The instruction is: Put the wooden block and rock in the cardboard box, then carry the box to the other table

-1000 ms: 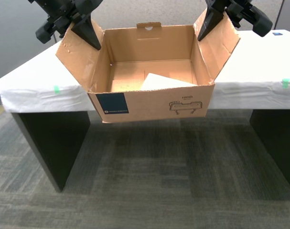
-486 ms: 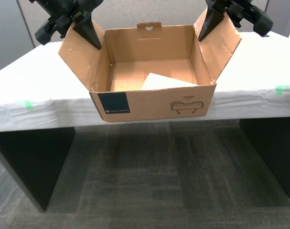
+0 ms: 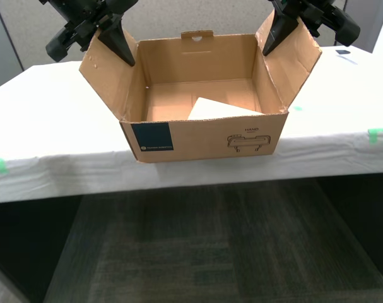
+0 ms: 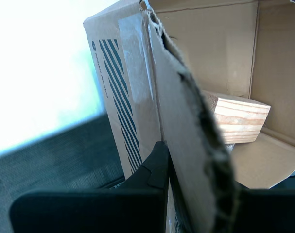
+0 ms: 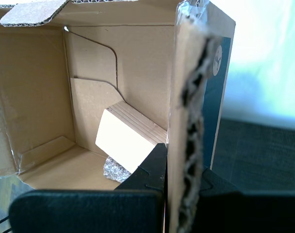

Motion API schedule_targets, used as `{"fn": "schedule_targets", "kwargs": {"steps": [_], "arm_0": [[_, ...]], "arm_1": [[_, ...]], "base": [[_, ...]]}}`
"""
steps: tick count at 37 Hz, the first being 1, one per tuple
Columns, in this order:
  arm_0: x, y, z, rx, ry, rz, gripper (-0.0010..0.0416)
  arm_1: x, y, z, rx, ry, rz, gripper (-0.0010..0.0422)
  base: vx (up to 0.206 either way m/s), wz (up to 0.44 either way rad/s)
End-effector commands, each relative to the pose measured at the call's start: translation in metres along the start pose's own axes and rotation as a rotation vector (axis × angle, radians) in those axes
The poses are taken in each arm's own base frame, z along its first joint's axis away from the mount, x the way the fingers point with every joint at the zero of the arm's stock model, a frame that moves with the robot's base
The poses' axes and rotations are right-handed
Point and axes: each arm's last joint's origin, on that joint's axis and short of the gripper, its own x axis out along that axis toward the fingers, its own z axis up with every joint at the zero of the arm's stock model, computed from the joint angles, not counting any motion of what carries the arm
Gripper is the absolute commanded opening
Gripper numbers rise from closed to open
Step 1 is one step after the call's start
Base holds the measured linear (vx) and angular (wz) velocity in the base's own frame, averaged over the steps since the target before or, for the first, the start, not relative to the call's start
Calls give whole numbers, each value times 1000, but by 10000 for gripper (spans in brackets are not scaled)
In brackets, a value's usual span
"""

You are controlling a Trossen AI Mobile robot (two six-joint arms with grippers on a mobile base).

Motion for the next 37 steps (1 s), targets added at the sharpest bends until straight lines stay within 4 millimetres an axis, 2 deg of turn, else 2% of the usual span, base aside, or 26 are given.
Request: {"fn": "schedule_targets", "kwargs": {"steps": [1,23,37], "arm_0": [[-1,2,2,-12,-11,27,-1],[-1,5,6,29,-54,56,-1],[-1,5,7,35,-57,57,-1]], "arm_1": [[0,-2,0,33,4,-36,-1],[0,-2,1,143,-11,-24,-1],[0,-1,2,138,-13,-24,-1]], "base": [[200,5],[180,97],[143,47]]}}
